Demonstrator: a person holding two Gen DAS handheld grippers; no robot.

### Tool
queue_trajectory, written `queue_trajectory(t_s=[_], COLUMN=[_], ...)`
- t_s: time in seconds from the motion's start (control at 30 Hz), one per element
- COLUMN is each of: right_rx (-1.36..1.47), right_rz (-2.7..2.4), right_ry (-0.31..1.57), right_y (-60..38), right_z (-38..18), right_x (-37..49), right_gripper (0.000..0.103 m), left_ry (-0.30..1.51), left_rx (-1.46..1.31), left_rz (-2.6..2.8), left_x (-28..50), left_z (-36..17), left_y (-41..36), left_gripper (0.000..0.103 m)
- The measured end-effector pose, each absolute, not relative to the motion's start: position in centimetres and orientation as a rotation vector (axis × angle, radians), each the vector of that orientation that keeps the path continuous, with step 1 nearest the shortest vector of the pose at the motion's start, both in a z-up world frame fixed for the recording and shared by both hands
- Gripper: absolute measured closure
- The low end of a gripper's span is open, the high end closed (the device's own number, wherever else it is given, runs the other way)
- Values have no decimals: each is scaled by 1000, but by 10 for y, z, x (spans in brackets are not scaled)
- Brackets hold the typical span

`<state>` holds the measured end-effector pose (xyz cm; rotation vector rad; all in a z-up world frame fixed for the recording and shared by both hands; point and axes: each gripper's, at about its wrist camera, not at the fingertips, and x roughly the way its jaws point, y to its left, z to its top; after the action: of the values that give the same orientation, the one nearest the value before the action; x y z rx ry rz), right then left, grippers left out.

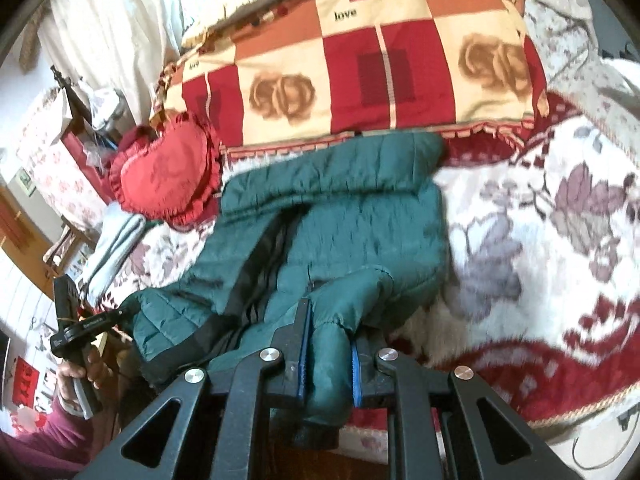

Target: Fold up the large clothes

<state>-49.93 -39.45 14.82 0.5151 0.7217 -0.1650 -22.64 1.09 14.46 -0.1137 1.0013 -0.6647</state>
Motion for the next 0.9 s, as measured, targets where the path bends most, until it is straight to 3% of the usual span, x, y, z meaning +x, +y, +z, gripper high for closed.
queue_trajectory(t_s=[0.4,0.9], right_rx=[495,468], right_rz=[-226,-329], right_ry=[658,690], right_y=[-433,-482], right_z=[176,178], right_x=[-449,-371], right_gripper=[89,89], left_ry=[920,870], left_rx=[-122,-63], left_rz=[-641,-568], left_x=[-186,-126], left_z=[187,205], left_y=[-24,-79], left_gripper=[92,92])
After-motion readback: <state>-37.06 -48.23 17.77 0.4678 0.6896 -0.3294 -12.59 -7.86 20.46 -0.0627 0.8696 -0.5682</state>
